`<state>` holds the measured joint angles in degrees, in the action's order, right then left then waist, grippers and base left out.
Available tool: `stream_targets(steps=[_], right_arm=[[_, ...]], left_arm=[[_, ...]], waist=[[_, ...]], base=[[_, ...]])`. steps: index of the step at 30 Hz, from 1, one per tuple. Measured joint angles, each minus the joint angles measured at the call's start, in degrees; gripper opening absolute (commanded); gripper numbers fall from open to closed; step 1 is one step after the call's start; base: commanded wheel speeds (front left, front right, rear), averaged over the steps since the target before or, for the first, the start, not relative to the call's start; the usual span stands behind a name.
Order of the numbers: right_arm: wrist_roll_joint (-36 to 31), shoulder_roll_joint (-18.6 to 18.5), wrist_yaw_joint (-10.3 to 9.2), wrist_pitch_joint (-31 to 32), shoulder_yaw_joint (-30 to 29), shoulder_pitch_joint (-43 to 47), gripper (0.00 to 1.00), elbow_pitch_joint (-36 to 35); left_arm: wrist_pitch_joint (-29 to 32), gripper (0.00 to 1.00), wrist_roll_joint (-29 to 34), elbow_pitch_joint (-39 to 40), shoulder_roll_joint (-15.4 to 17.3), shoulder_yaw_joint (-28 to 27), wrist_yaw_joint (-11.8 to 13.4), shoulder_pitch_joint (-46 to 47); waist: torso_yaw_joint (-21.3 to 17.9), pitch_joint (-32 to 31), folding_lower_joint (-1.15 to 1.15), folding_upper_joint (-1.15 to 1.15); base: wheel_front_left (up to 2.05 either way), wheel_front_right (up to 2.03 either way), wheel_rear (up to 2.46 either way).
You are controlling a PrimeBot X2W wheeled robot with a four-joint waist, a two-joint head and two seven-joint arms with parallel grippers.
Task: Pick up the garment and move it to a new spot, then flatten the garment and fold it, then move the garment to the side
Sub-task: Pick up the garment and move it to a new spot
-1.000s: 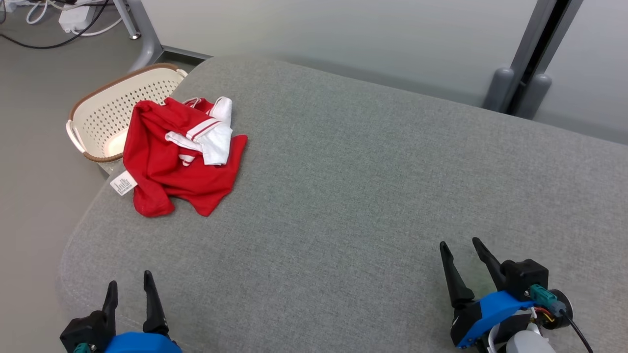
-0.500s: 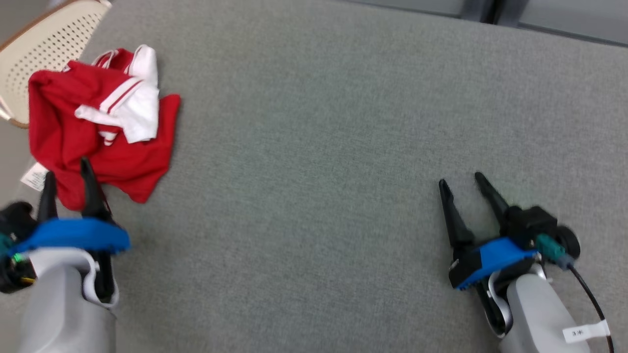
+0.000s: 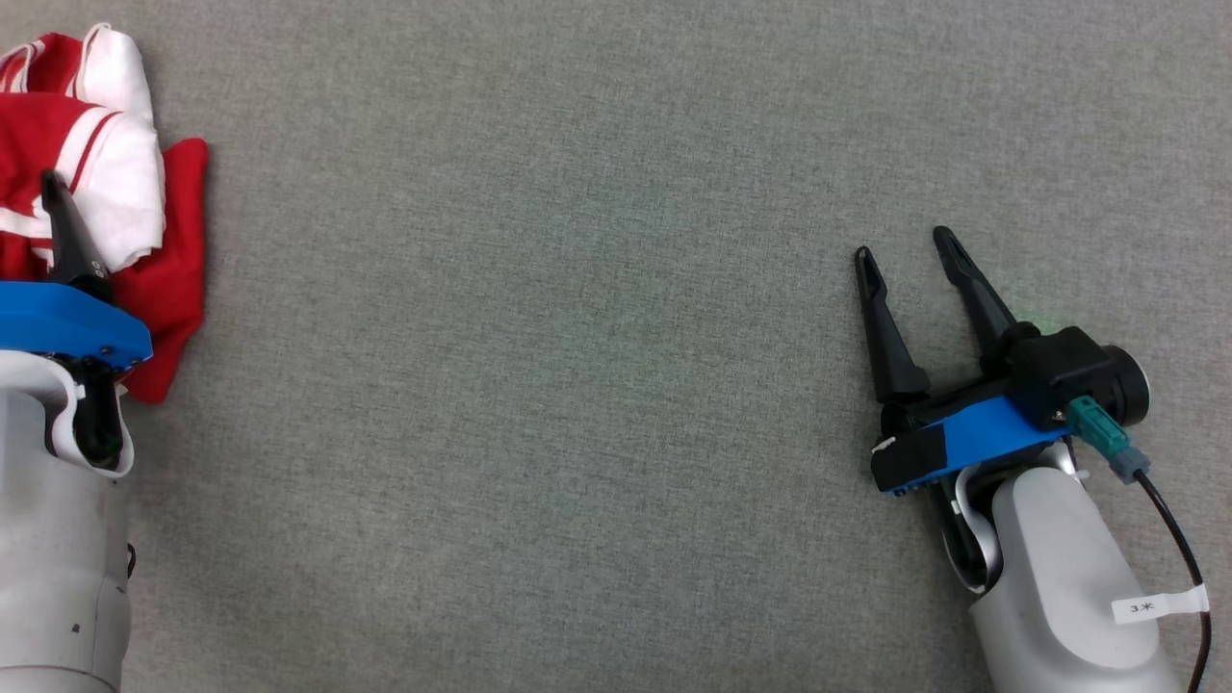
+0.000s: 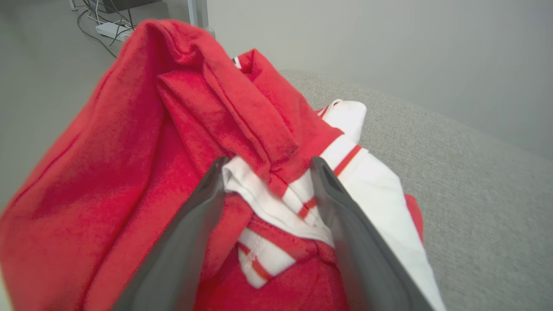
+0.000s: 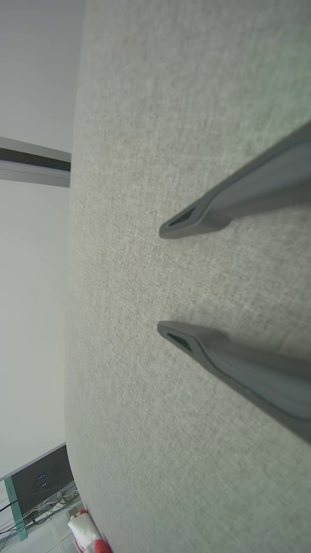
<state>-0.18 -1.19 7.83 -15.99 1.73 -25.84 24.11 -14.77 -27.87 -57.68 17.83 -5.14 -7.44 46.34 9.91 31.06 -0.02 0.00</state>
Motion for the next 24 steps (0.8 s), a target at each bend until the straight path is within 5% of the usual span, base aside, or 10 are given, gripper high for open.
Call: stream_targets(steps=[2, 3, 4, 11, 18, 24], right_arm=[[-0.1, 0.0, 0.02, 0.0, 0.0, -0.2, 1.00, -0.1], [-0.1, 0.0, 0.02, 0.0, 0.0, -0.3, 1.00, 0.0], [-0.1, 0.0, 0.02, 0.0, 0.0, -0.4, 1.00, 0.0], [1.5, -0.3, 0.02, 0.2, 0.0, -0.6, 1.00, 2.2], [5.1, -1.4, -0.27, 0.5, 0.6, 1.0, 1.00, 4.2], [8.2, -1.5, -0.31, 0.8, 3.6, 4.2, 1.00, 5.4]], left_arm=[[0.3, 0.96, -1.2, -1.9, 0.1, 1.1, 0.0, 0.7], [0.3, 0.42, -1.9, -2.6, 0.1, 1.5, 0.0, 1.0], [0.3, 0.00, -2.6, -3.2, 0.1, 2.0, 0.0, 1.1], [-0.1, 0.00, -4.6, -0.4, 0.7, 6.9, 0.0, 1.1], [-0.2, 0.00, -4.4, 12.7, 1.4, 11.2, 0.0, 0.1], [-0.2, 0.00, -5.0, 24.3, -1.7, 19.5, 0.0, -3.4]], waist=[[-0.2, 0.2, 0.00, 0.00], [-0.3, 0.2, 0.00, 0.00], [-0.4, 0.2, 0.01, 0.00], [-0.3, -2.2, 0.04, 0.00], [-0.6, -6.2, 0.05, 0.00], [-4.3, -10.1, 0.04, 0.00]], base=[[0.00, 0.00, 0.00], [0.00, 0.00, 0.00], [0.00, 0.00, 0.00], [0.00, 0.00, 0.00], [0.00, 0.00, 0.00], [0.00, 0.00, 0.00]])
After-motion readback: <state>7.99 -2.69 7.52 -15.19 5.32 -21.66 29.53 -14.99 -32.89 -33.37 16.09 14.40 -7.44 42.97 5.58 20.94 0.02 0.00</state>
